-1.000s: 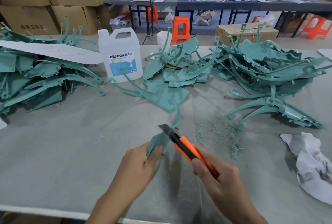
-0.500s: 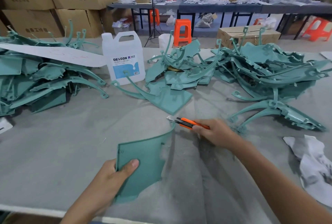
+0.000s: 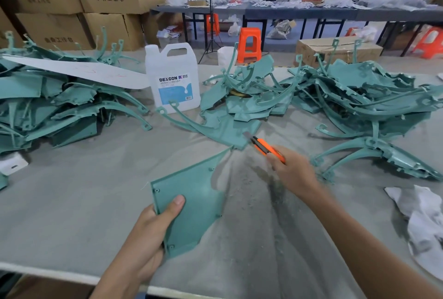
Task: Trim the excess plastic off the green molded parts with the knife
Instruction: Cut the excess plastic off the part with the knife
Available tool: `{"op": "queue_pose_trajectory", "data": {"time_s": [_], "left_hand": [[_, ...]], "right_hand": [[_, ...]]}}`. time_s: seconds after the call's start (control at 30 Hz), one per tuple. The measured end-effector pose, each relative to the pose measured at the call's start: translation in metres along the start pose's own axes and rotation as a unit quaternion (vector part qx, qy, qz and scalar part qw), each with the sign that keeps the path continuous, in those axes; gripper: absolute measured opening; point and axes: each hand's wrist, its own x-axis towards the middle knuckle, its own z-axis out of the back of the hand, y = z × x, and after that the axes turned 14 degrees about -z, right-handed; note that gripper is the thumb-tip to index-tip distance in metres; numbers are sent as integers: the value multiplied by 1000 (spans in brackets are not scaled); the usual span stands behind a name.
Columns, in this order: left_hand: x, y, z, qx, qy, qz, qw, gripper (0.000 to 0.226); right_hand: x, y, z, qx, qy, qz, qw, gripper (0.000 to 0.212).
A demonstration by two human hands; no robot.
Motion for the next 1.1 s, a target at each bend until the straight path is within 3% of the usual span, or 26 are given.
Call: {"op": "queue_pose_trajectory", "data": {"time_s": [0.17, 0.37, 0.43, 0.53, 0.6, 0.73, 0.87, 1.0, 1.1], "left_hand": [[1, 0, -18, 45, 28, -34, 998, 20], [-2, -4, -45, 77, 116, -49, 989, 34], [-5, -6, -47, 99, 127, -60, 985, 33], [-11, -8, -44, 128, 138, -74, 979, 33], [-17, -9, -38, 121, 152, -79, 978, 33], [-23, -16, -31, 22, 149, -63, 987, 35], [-18, -21, -33, -15, 84, -63, 994, 30], [-18, -22, -35, -72, 24, -29, 997, 25], [-19, -21, -31, -107, -4, -7, 994, 27]], "right_hand": [[-51, 20, 25, 104, -4, 32, 994, 10], [-116, 64, 42, 69, 40, 136, 988, 45], [-119, 68, 42, 63, 45, 152, 985, 45], [-98, 55, 43, 35, -21, 163, 986, 36], [-71, 33, 46, -35, -54, 105, 992, 29], [-43, -28, 43, -157, -24, -41, 986, 28], [-50, -55, 38, -271, -33, -56, 960, 34], [-68, -85, 70, -210, -223, -42, 951, 36], [-84, -139, 105, -188, -181, -229, 938, 72]]}}
